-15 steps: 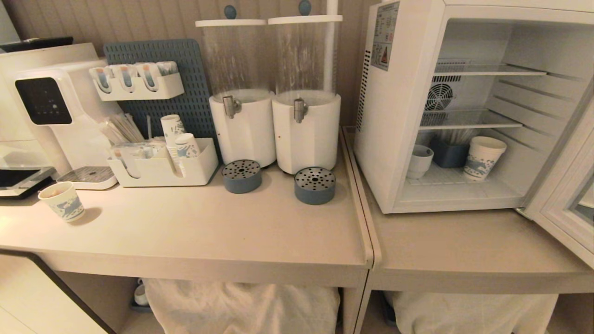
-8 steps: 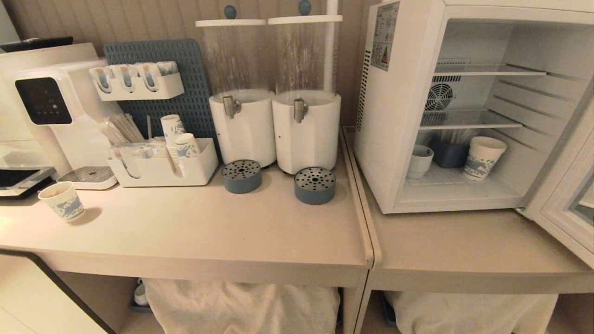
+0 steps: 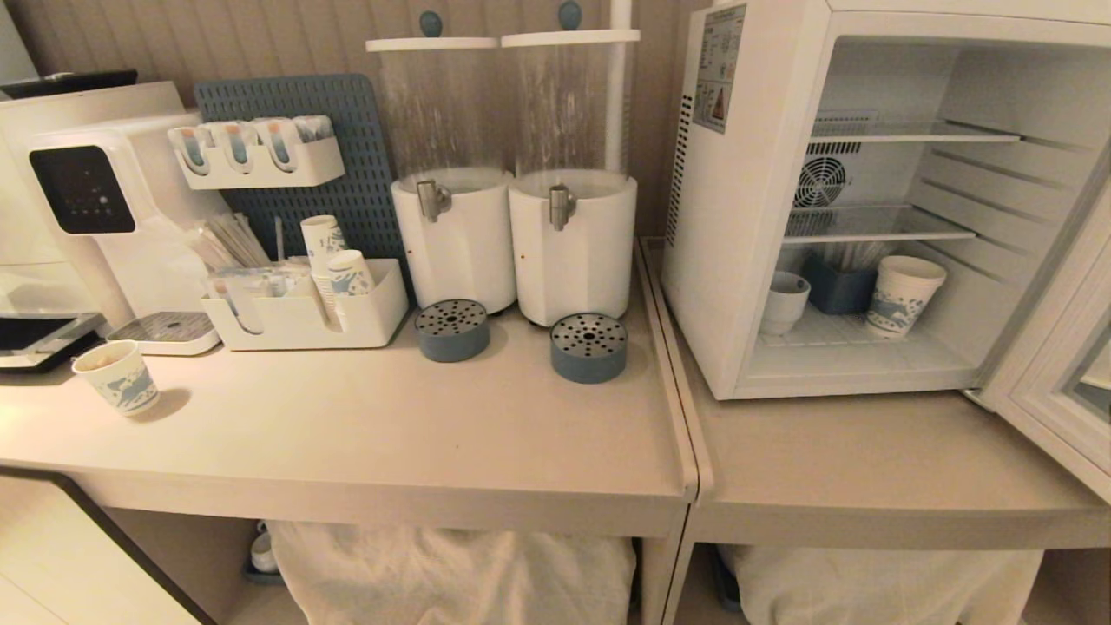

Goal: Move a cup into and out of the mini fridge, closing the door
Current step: Close the freezer door

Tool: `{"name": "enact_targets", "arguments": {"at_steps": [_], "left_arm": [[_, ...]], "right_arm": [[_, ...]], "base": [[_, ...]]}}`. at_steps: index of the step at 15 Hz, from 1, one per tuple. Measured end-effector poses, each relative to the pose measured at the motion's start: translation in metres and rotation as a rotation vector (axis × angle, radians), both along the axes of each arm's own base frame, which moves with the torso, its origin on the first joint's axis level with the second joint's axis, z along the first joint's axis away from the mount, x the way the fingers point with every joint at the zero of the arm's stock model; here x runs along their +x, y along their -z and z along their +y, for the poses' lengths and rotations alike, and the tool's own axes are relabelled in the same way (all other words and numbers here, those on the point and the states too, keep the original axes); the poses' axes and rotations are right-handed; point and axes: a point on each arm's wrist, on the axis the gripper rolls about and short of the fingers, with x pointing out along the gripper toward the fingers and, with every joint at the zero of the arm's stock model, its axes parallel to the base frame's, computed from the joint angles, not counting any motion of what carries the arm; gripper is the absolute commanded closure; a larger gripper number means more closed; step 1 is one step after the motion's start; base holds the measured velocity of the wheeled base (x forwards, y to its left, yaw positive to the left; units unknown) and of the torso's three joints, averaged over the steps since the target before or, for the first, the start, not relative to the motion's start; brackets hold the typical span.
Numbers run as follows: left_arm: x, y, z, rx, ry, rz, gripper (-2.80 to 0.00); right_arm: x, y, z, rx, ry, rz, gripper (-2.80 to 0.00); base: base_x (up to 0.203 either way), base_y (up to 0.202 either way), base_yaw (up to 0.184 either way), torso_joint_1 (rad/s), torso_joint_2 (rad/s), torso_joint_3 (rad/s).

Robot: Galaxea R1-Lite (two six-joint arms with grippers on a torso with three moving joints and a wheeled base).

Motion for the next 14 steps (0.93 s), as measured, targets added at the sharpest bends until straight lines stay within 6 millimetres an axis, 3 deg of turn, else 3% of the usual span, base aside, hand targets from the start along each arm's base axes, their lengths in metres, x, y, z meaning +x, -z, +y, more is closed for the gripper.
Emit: {"name": "enact_targets", "arguments": {"at_steps": [2, 6, 9, 14], "left_arm": [[0.0, 0.0, 0.0, 0.0, 0.0, 0.0, 0.0], [0.0, 0.0, 0.0, 0.0, 0.0, 0.001, 0.0], [0.0, 0.0, 0.0, 0.0, 0.0, 0.0, 0.0], [0.0, 0.0, 0.0, 0.013, 0.002, -0.001, 0.0]], "right_arm": [[-0.004, 0.027, -0.002, 0.011, 0.055, -0.059, 0.0], [0.007, 0.072, -0.004, 0.026, 0.136, -0.115, 0.0], [0.009, 0.089, -0.005, 0.008, 0.169, -0.049, 0.0], [0.008, 0.093, -0.005, -0.002, 0.168, -0.038, 0.0]], "base": [[0.0, 0.0, 0.0, 0.0, 0.0, 0.0], [0.0, 0.0, 0.0, 0.0, 0.0, 0.0], [0.0, 0.0, 0.0, 0.0, 0.0, 0.0], [0.0, 0.0, 0.0, 0.0, 0.0, 0.0]]}}
